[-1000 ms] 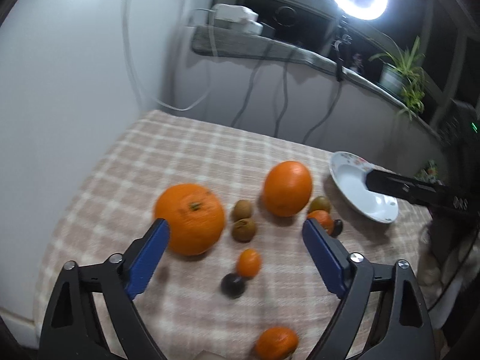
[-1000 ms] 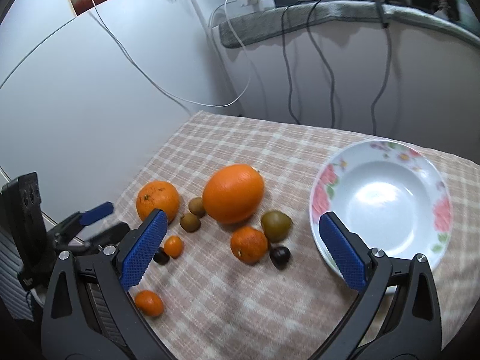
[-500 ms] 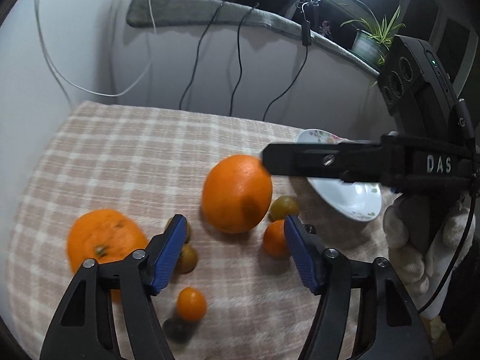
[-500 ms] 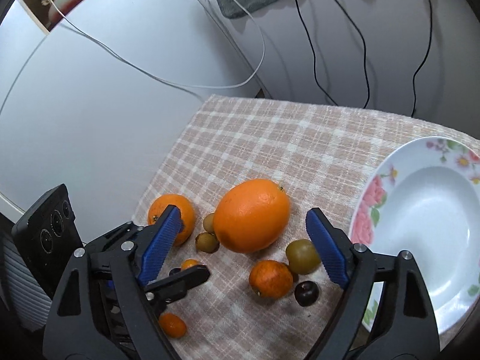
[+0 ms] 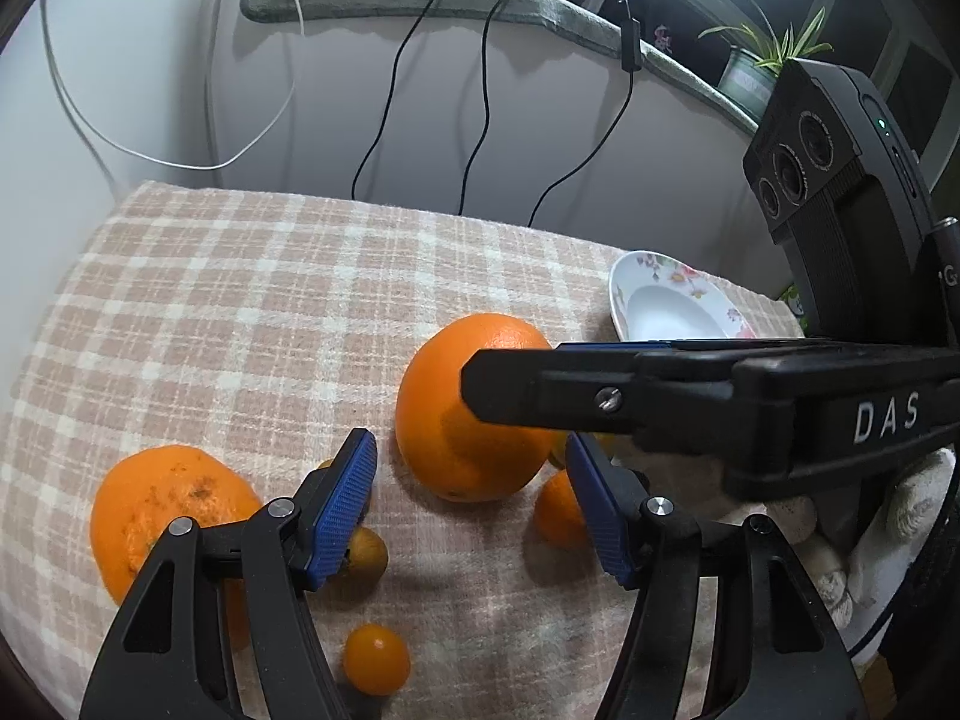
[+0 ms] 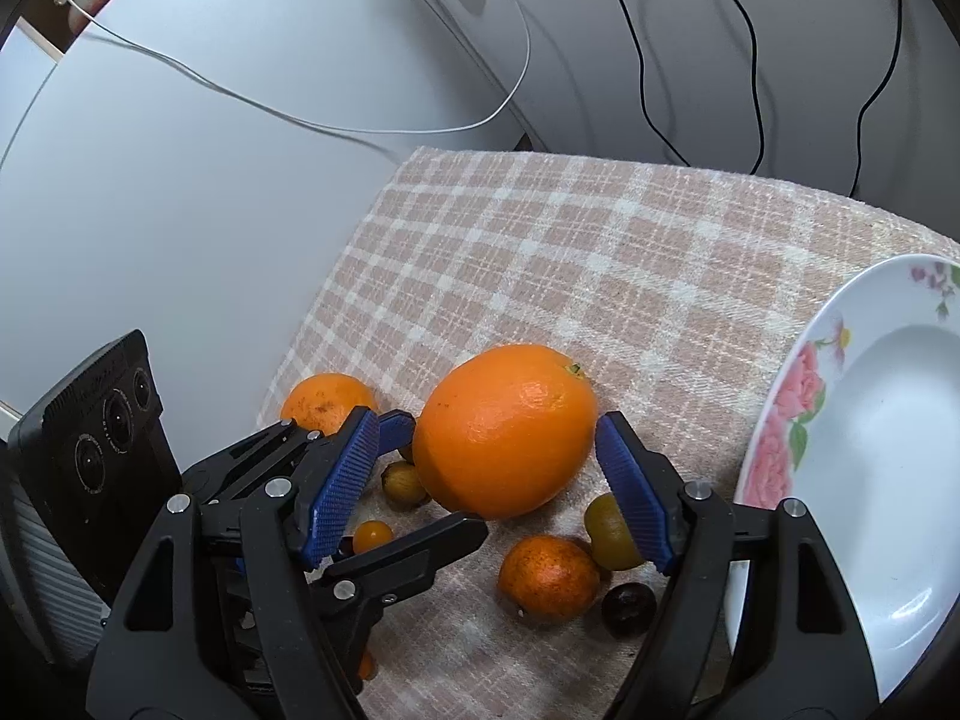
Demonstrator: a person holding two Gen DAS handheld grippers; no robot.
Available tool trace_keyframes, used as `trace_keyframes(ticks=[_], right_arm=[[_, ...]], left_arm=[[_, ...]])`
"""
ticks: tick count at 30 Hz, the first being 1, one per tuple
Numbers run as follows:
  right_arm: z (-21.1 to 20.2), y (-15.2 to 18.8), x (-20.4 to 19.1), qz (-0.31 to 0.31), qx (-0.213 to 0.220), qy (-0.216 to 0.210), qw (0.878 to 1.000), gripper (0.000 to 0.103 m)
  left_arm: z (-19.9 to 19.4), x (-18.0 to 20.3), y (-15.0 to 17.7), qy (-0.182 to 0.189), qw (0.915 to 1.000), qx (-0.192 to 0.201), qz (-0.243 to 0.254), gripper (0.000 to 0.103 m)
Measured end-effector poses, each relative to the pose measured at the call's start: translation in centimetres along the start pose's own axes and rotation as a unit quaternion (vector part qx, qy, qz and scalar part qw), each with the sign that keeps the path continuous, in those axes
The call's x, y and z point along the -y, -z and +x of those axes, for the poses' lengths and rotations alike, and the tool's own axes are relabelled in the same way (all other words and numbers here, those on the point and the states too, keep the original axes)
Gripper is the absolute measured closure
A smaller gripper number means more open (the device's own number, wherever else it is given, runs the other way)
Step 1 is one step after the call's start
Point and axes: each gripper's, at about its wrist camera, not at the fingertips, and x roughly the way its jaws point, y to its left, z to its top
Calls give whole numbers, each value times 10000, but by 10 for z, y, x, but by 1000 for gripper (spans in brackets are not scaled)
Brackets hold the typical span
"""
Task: Organize fruits
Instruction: 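Close the right tool on the big navel orange and lift it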
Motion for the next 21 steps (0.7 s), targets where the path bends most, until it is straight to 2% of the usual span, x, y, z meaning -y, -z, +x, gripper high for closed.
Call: trace_keyframes(ticks=[7,8,12,21], right_arm=[[8,-2,-3,-63,-81,122,9999,25],[9,-1,-3,-66,-100,141,9998,25],[12,1,-3,-115,-101,326,9994,33],[5,0,4,39,-11,242,9997,37]], left_arm=[[6,4,-3,-46,9999,-53,118,39],[7,4,-3,-41,9999,-67,123,44],[9,3,-4,-51,9999,-51,149,45],[8,5,-4,-75,9999,-36,149,45]])
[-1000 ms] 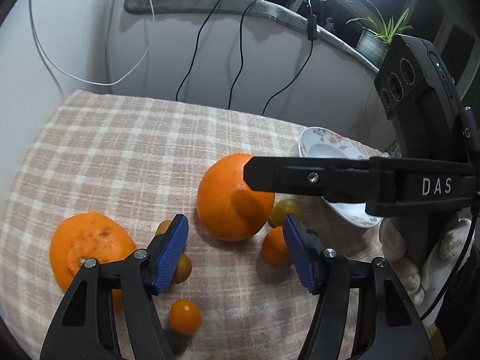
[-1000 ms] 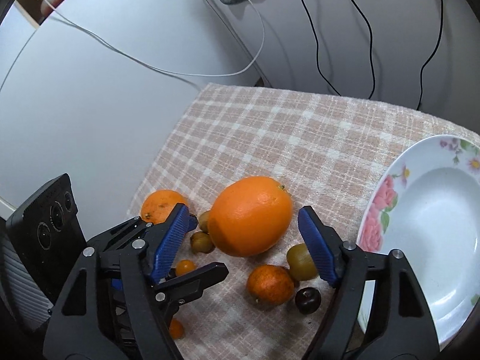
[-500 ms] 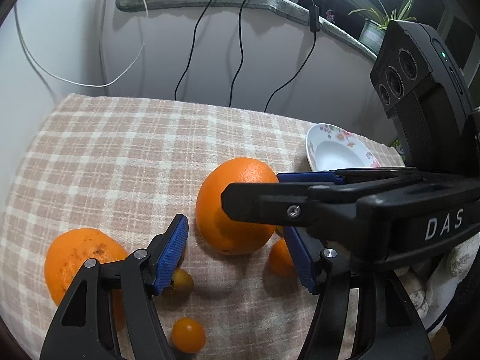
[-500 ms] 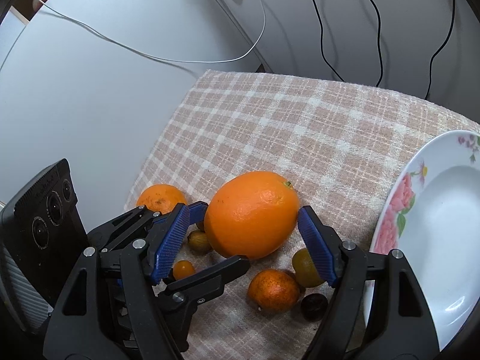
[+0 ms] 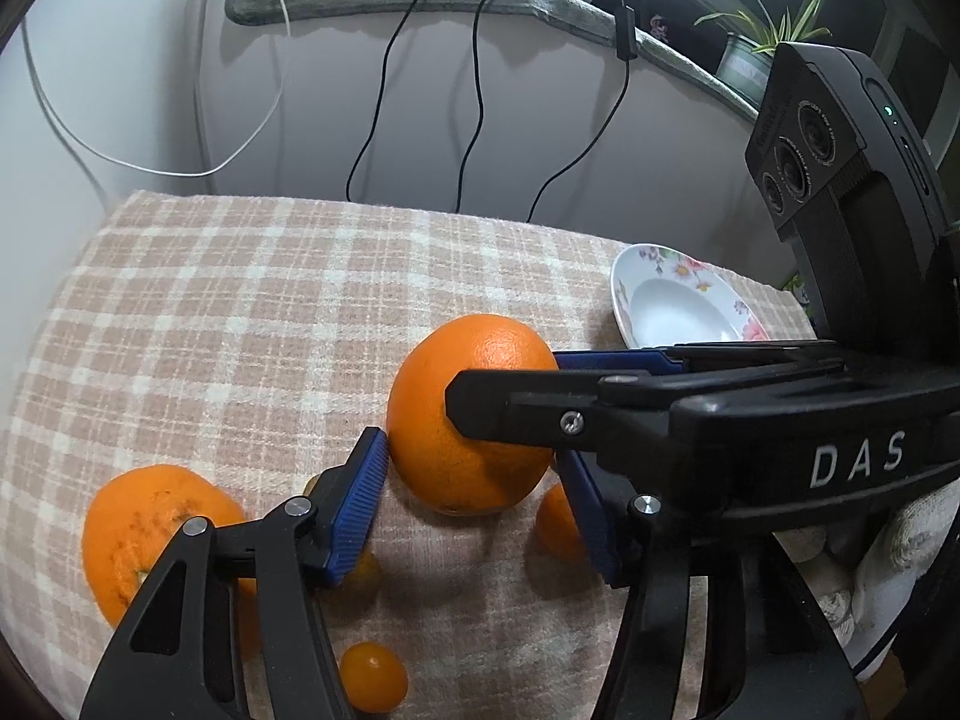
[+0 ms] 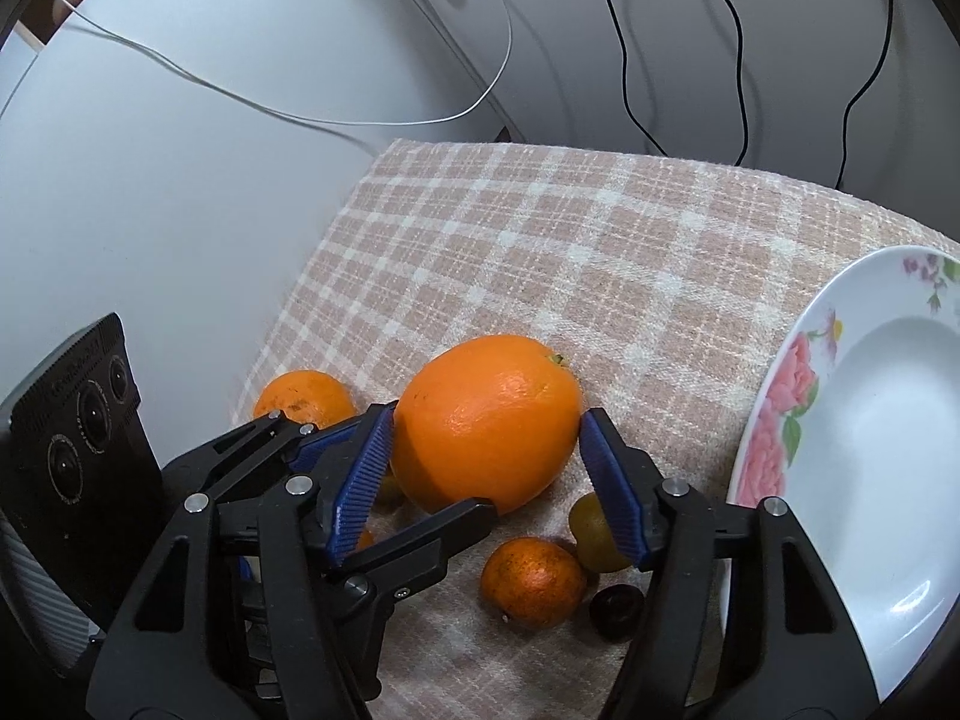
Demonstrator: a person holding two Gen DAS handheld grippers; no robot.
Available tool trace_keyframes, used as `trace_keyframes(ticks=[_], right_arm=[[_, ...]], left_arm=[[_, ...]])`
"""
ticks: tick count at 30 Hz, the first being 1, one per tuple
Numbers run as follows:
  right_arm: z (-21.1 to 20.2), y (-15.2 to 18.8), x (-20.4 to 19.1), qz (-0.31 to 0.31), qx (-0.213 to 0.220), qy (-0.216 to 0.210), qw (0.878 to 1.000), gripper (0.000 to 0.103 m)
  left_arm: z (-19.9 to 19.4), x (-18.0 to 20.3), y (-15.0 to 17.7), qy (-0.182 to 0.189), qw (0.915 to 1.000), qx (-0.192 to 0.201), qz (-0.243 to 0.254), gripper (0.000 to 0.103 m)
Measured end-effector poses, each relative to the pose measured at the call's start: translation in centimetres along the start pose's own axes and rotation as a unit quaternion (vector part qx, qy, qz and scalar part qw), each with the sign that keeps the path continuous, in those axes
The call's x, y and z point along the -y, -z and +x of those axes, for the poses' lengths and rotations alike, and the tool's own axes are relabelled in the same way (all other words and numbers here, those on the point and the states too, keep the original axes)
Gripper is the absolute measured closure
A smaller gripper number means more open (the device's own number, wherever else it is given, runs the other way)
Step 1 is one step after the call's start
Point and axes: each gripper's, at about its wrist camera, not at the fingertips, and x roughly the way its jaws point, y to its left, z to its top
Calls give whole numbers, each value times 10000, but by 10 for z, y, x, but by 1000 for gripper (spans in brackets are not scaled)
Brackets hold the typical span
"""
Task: Organize fruits
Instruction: 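Close the right tool on the big navel orange and lift it, then carry the navel orange over the white plate and open the right tool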
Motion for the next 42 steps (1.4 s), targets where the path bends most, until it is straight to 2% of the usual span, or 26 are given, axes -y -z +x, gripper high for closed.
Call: trace_keyframes(ticks=[11,22,32,42], right_arm=[[-16,3,-10,-108,178,6,9998,38],[-56,14,-6,-114,481,-7,9988,38],[-101,34,16,76,768,97,9970,38],[-128,53,51,415,933,245,9945,38]], left_arm=[[-13,8,-2,-59,9999,157,42,46],[-26,38,-6,-77,9990,300,318,46],[-24,82,-7,51,9974,304,658,46],[-3,121,-7,173,9951,128,960,46]])
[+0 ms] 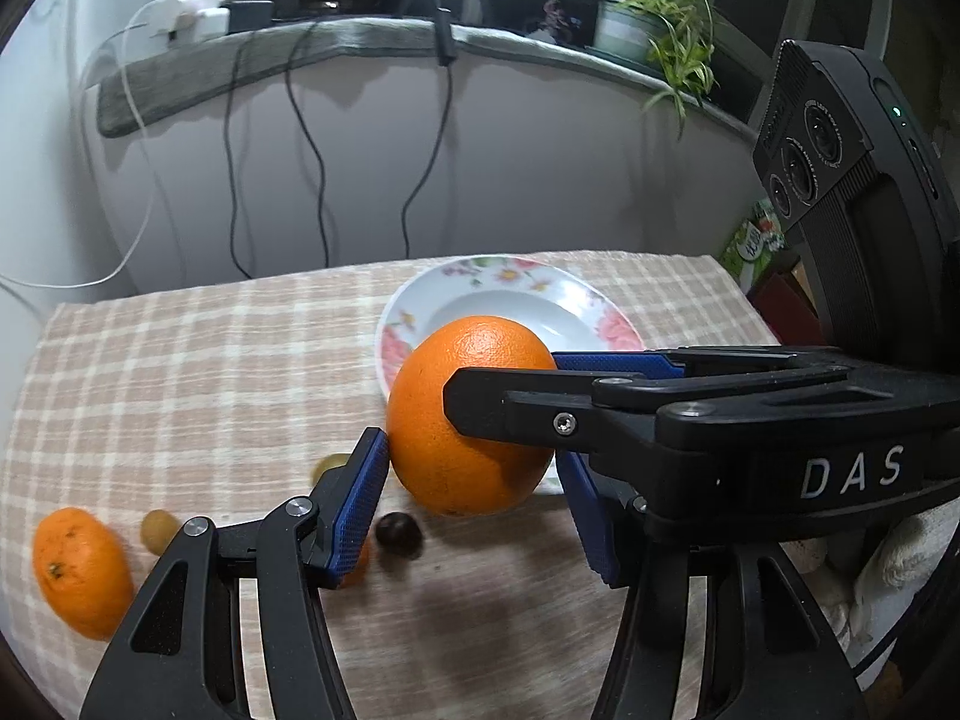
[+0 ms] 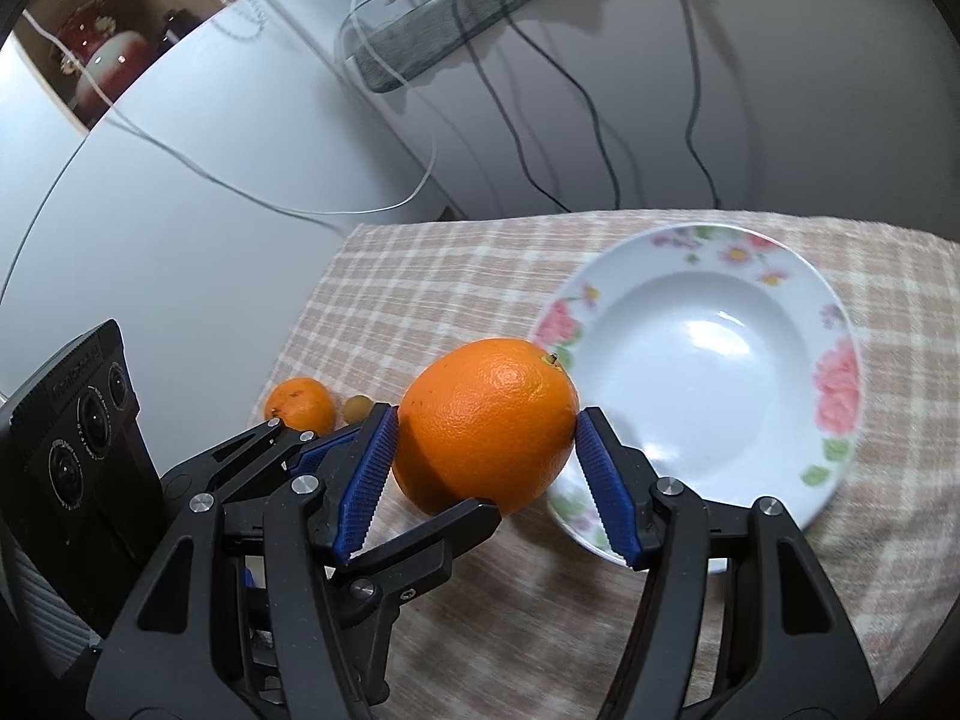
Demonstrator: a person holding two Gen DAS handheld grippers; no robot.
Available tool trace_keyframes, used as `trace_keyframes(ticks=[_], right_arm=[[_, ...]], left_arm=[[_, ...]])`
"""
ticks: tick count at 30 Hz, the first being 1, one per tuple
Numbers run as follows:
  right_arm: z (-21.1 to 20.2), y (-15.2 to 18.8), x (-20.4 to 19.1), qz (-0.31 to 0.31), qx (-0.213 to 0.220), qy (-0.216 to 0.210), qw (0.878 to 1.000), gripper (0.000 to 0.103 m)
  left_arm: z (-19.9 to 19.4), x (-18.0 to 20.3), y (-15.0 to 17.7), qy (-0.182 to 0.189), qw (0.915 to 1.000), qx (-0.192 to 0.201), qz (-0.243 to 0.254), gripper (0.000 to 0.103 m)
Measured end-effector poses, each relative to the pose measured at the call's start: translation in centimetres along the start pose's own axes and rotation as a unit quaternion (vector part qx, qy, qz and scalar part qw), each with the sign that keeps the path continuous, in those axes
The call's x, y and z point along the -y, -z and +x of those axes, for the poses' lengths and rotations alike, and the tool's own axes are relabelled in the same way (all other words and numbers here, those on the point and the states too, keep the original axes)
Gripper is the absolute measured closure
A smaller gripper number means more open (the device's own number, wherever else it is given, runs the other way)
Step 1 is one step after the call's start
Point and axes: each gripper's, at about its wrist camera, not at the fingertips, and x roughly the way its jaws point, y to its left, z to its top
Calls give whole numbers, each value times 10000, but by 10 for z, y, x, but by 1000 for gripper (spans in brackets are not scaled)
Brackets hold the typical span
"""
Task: Organize fruits
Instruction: 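Carry the navel orange over the white plate and open the right tool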
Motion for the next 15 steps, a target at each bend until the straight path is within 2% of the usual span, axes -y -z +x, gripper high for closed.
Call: trace_keyframes(ticks=[15], right_arm=[[-10,8,36,412,32,23,9991,39]], left_arm=[[18,24,-4,19,9994,-206,274,46]])
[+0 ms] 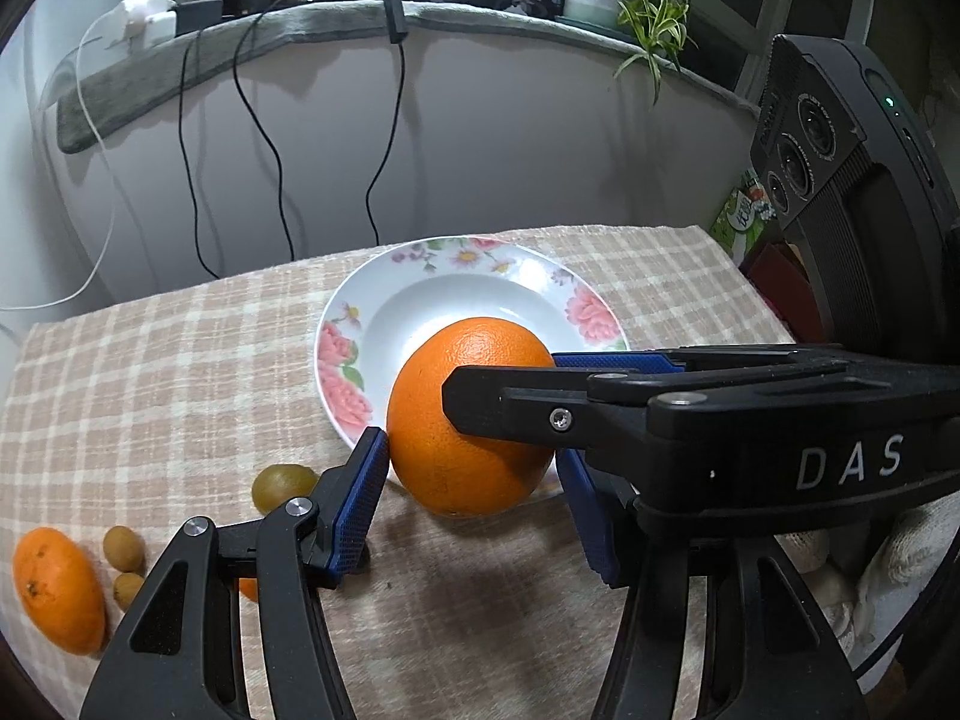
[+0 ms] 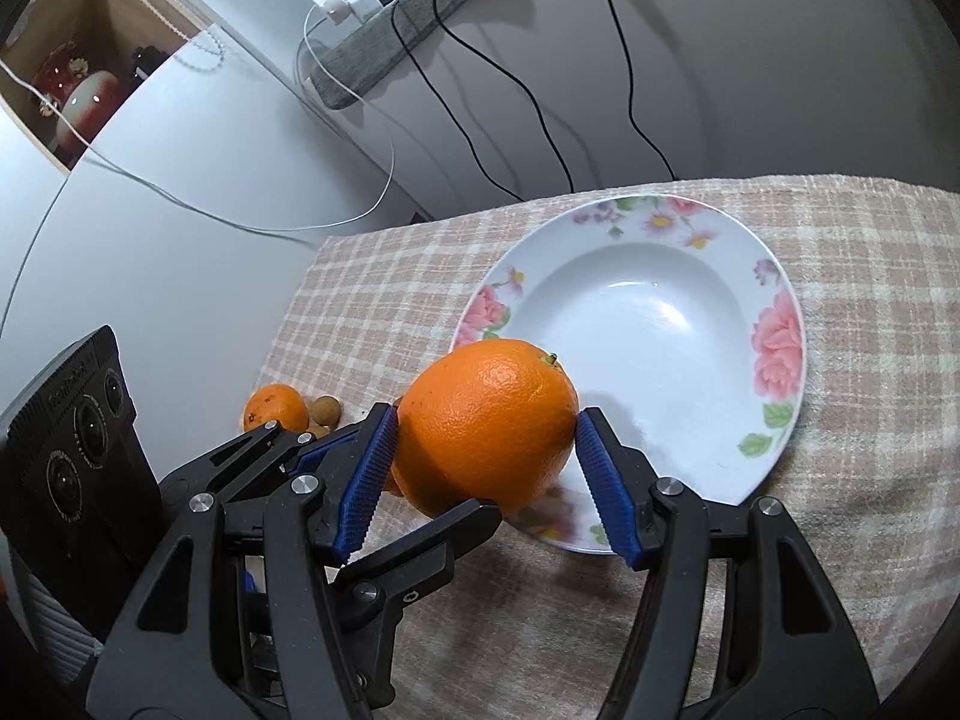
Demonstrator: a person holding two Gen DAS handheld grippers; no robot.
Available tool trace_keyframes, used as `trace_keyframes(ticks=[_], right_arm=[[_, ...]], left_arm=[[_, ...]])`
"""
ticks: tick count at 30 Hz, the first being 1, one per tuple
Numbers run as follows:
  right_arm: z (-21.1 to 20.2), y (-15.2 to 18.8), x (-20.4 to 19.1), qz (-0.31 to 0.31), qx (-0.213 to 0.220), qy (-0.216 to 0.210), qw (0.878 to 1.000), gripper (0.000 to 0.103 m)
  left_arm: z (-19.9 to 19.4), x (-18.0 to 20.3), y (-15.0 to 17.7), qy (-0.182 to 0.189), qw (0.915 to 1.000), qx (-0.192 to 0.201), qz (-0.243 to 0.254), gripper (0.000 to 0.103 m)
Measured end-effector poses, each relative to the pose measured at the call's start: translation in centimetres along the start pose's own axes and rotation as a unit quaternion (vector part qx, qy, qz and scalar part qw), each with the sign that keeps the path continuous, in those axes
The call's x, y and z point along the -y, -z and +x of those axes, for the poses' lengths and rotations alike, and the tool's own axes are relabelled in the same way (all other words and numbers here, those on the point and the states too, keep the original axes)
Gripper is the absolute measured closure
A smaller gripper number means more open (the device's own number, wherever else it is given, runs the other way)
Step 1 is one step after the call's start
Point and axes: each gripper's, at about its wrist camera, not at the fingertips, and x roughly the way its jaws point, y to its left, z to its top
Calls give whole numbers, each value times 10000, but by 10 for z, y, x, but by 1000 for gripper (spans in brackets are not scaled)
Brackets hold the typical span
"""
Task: Organize fruits
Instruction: 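Carry the navel orange over the white plate and open the right tool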
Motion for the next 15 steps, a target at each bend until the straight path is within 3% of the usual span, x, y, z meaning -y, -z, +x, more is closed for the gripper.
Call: trace_keyframes(ticks=[8,11,15], right_arm=[[0,0,4,66,0,67,10000,38],[-5,-1,0,-95,149,249,9995,30],[-16,-3,-3,-155,341,317,9988,20]], left_arm=[[2,2,-2,-68,9999,-70,79,44],[1,1,-2,-116,9999,-69,74,32],[-4,-6,2,-166,9998,-52,31,28]])
